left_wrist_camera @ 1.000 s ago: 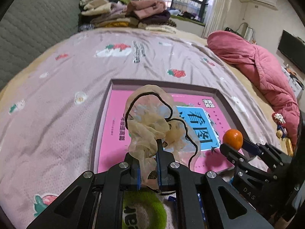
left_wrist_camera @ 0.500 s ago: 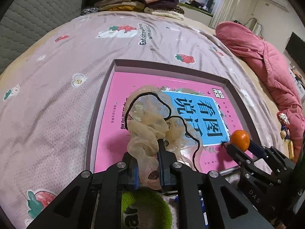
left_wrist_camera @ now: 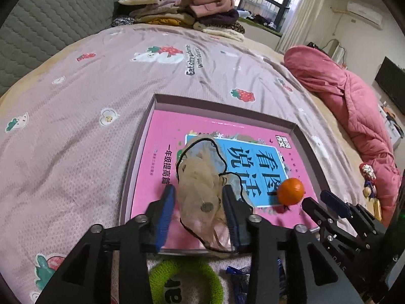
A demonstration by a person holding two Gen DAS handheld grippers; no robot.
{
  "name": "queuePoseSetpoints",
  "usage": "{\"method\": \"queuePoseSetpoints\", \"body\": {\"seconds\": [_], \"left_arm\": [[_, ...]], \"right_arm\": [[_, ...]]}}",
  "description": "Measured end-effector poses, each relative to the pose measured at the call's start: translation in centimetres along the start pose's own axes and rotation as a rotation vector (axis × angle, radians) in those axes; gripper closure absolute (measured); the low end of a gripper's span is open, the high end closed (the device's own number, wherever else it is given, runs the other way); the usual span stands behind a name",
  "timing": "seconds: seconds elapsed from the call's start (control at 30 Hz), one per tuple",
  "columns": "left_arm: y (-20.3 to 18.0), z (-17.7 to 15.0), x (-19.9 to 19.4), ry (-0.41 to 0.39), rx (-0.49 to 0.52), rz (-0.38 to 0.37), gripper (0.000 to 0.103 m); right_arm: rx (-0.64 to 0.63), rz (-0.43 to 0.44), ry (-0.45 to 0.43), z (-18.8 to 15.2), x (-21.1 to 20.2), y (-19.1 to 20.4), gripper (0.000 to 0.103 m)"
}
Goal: Organize objects
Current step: 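Carry the puff and orange over the tray and lower them onto the pink book, then open both tools to release the puff and orange, then withdraw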
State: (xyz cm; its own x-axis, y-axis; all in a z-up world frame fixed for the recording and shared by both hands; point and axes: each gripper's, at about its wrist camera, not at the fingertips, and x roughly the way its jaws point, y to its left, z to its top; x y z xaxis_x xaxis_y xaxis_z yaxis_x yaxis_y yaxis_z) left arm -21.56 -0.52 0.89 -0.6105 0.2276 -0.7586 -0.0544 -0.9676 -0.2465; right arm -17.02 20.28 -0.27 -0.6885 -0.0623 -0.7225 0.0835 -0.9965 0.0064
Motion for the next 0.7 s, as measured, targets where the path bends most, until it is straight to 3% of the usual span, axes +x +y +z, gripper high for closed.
{"method": "queuePoseSetpoints", "body": {"seconds": [0.3, 0.43, 0.7], "left_arm": [[0.0, 0.1, -0.6, -0.029, 0.009, 0.023, 0.056], [0.3, 0.4, -1.8, -0.084, -0.002, 0.007, 0.044], [0.3, 0.3, -3.2, -0.114, 0.014, 0.02, 0.04]], "right_arm": [[0.0, -0.007, -0.019, 0.1, -0.5, -0.1, 0.059], [0.004, -0.002, -0.029, 0.1, -0.8, -0.1, 0.057], [0.012, -0.004, -0.061, 0.2, -1.6, -0.4, 0.053]]}}
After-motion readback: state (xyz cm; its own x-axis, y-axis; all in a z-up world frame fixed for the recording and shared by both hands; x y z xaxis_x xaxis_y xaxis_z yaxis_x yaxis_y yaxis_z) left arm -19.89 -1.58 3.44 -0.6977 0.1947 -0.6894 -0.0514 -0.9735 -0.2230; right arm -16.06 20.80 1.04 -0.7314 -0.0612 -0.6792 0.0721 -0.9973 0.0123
